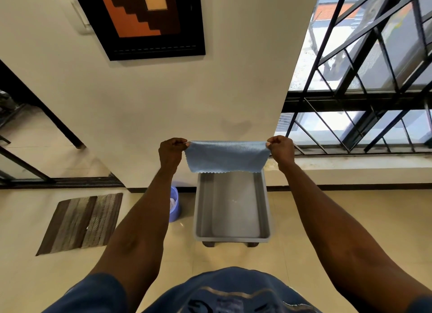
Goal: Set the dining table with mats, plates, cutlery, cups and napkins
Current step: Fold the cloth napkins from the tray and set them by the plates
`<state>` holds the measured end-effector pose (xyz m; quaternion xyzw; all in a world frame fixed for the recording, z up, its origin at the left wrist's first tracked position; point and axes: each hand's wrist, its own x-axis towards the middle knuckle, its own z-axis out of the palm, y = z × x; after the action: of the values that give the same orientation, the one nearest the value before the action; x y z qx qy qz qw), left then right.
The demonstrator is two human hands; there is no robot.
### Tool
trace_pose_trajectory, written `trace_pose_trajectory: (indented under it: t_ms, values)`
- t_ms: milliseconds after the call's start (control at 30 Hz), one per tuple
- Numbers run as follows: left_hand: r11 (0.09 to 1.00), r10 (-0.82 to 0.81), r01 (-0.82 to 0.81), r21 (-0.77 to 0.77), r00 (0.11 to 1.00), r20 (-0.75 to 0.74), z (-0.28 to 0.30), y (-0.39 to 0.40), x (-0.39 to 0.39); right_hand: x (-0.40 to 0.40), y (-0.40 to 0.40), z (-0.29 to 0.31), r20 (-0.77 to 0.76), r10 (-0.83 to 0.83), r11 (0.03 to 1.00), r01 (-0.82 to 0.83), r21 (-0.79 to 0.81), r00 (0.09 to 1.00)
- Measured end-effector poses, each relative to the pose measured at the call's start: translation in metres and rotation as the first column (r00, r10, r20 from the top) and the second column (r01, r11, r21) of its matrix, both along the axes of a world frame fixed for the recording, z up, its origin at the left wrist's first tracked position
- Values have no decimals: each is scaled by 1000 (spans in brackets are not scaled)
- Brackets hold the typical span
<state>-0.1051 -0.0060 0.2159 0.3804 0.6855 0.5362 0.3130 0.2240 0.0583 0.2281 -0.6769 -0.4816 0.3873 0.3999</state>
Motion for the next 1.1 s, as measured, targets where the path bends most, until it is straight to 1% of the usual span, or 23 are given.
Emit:
trace_pose_trajectory:
  t_ms: [133,300,400,500,600,667,733,800,867,933,1000,1100]
  values:
    - [1000,-16,16,2,1000,-16,0,1,-3,-5,-3,6,92,22,999,-26,44,996]
    - [997,-45,44,-60,999,-17,9,4,3,-10,-3,10,90,62,997,-65,30,994]
    - [996,-36,36,-84,999,-2,7,6,2,-12,-5,9,94,67,995,-73,68,993]
    - [996,2,-2,-89,1000,-2,2,7,4,-12,-11,8,101,20,992,-32,120,995]
    - [989,65,-75,-127,995,-77,-4,5,9,-12,-19,4,108,30,989,-45,138,994]
    - [980,84,-101,-171,991,-106,-14,3,13,-11,-23,-5,112,39,992,-51,111,993]
    - [961,123,-130,-244,991,-44,-23,0,17,-10,-28,-17,92,18,998,-23,54,996]
    - [943,146,-130,-307,989,30,-32,-6,24,-9,-36,-29,28,-23,999,24,-37,999]
    - [942,147,-110,-318,984,97,-41,-12,33,-11,-46,-38,-16,-39,994,37,-103,999]
    - [938,135,-77,-339,979,154,-51,-20,42,-14,-56,-44,-38,-44,990,39,-136,998]
    - [942,116,-62,-329,982,147,-59,-27,52,-19,-66,-45,-49,-59,988,52,-145,997]
    - [951,73,-43,-307,994,85,-61,-37,75,-31,-80,-47,-109,-119,981,100,-165,987]
